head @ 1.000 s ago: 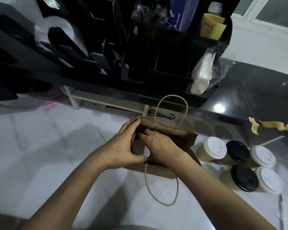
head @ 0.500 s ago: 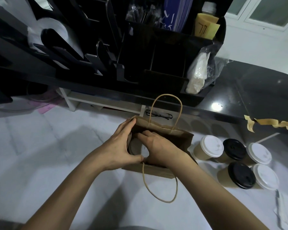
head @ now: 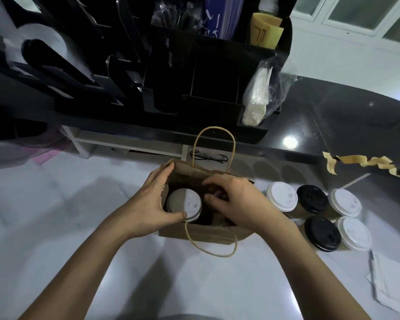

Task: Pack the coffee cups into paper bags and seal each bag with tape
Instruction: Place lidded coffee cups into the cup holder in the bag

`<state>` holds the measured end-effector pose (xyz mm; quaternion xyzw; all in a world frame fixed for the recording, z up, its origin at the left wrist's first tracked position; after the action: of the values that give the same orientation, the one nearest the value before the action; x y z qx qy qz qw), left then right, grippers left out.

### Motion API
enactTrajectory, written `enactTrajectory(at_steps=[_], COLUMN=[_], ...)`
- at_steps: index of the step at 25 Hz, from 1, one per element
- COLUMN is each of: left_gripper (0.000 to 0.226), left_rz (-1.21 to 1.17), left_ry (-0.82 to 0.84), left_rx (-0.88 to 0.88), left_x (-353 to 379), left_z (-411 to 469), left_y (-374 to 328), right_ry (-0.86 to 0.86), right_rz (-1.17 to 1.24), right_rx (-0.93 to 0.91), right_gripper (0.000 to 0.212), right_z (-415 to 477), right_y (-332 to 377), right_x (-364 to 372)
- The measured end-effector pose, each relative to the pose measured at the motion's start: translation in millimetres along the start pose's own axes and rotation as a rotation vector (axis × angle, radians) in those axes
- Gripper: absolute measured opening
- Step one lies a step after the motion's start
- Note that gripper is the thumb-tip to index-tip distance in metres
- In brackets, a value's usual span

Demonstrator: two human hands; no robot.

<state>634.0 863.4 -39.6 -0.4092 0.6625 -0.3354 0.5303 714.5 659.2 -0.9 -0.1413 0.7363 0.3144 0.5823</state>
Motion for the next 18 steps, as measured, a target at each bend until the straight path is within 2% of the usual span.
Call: enactTrajectory(at_steps=[5,11,14,18], left_gripper=[0.113,0.111,0.110,0.111], left_rz=[-0.017,-0.004,0.009,0.024], left_ry=[-0.012,-0.051,-0.058,-0.065], left_rx=[0.010,0.014,0.012,0.010], left_x=[3,5,5,5], left_z=[1,4,3,3], left_y=[-2,-2,-2,-2], right_ry=[-0.140,-0.498,-0.513,-0.417], right_rz=[0.099,0.212,0.198,0.058], right_rx=[0.080,0.160,0.264,0.409], right_gripper=[0.024,0.013,0.012,0.016], right_z=[-22,-50,-57,-58], right_y=[-16,-41,-68,-114], right_x=[-9,-29,-28,-10])
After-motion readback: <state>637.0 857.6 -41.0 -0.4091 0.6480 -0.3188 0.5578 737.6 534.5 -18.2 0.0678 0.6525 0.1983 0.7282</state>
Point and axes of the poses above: each hand's wrist, its own z-axis towards the middle knuckle, its own x-axis out of the palm, y = z × x, the point moved 3 cm from there along z, towards the middle knuckle, and after that the axes turned 9 degrees about -z, right-handed, at the moved point
